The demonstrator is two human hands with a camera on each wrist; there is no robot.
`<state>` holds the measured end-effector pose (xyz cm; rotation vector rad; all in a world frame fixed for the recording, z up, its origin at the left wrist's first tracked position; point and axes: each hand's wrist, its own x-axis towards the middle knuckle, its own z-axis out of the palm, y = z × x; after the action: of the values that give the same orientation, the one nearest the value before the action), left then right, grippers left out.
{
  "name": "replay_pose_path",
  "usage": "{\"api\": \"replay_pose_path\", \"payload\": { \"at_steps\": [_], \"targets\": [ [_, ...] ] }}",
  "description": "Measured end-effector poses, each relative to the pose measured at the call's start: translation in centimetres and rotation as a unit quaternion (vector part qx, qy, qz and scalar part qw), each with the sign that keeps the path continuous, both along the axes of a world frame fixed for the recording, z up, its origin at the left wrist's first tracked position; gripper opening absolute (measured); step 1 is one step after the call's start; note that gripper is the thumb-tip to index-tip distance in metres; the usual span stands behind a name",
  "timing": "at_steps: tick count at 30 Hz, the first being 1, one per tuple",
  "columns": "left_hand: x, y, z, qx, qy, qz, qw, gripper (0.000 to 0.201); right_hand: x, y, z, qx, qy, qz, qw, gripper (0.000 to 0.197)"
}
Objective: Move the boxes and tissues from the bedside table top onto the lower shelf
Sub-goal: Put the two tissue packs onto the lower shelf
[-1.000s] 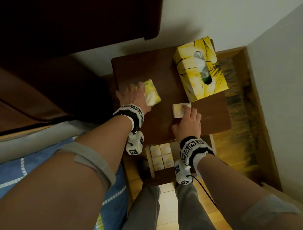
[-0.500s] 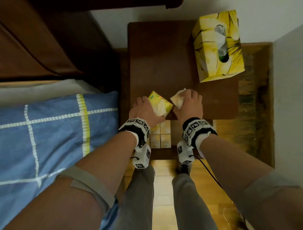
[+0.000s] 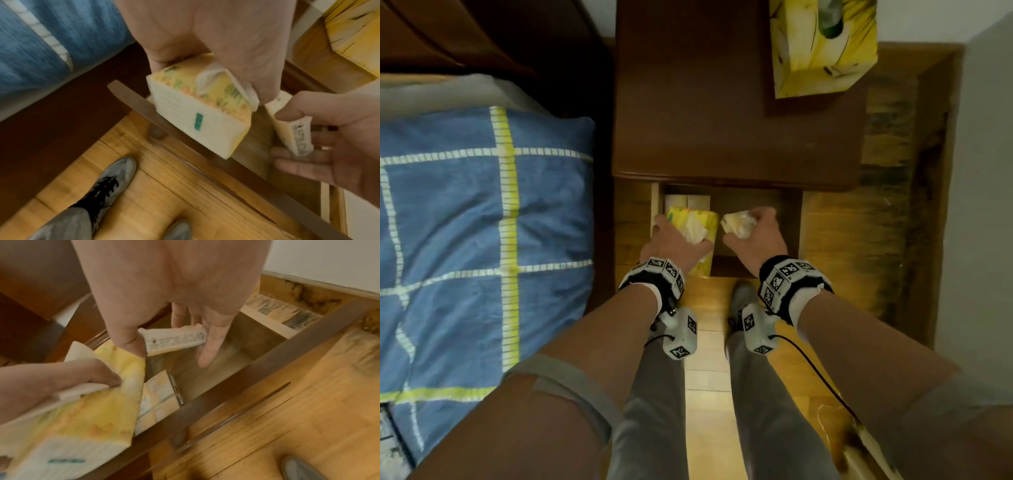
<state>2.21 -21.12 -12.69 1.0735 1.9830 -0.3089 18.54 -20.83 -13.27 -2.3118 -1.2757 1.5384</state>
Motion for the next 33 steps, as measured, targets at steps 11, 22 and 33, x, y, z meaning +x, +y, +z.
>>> {"api": "replay_pose_path", "payload": {
  "at_steps": [11,22,33],
  "targets": [
    [-0.4,3.0,-3.7,-0.042,0.052,-0.125,0.99,0.106,-2.1,1.6,-4.7,-0.06,0.116,0.02,0.991,0.081],
    [-5.7,2.8,-2.1,0.047,0.004,-0.153,0.987,0.049,-5.1,1.8,-5.1,-0.138,0.126,0.05,0.981,0.076],
    [-4.2,4.5,-3.5,0.062,-0.03,-0.322,0.944,0.06,-1.1,1.5,-5.2,-0.097,-0.02,0.025,0.995,0.095]
  ]
}}
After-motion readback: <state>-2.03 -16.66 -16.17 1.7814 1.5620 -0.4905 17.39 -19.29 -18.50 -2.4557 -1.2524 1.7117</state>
